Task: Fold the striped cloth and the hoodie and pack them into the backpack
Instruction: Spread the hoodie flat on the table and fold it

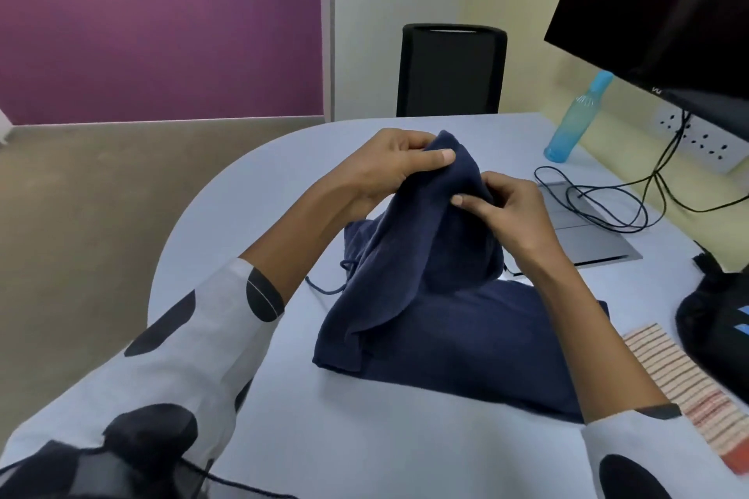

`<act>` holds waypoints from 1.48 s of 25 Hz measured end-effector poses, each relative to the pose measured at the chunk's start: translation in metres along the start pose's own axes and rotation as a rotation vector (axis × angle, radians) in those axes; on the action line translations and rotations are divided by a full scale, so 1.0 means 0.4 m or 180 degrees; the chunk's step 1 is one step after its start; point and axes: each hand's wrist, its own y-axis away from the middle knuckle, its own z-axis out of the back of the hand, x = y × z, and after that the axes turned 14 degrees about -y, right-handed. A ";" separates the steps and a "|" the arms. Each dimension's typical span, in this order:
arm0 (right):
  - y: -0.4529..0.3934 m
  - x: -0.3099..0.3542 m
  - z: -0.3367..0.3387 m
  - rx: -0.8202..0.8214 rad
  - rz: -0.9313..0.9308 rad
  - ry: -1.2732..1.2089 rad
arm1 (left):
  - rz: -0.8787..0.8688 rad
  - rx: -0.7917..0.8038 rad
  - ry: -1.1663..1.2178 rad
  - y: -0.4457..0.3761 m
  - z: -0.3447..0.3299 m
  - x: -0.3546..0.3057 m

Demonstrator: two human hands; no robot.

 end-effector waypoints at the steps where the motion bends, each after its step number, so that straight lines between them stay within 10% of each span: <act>1: -0.003 -0.001 0.002 -0.0101 0.0016 -0.0123 | -0.0028 0.0027 -0.0025 0.000 0.007 0.004; 15: 0.052 -0.124 0.296 -0.1065 -0.0321 -0.1802 | 0.1149 -0.0537 -0.0315 -0.014 0.030 0.289; 24: 0.086 -0.317 0.478 -0.2268 -0.0779 -0.0922 | 0.1333 -0.0072 -0.1309 0.003 -0.157 0.486; 33: 0.160 -0.544 0.463 -0.1899 -0.1779 0.1691 | 0.0186 0.0197 -0.2610 0.080 -0.394 0.577; 37: 0.228 -0.538 0.338 -0.0187 -0.0834 0.2595 | -0.0283 0.0117 -0.3190 0.100 -0.453 0.587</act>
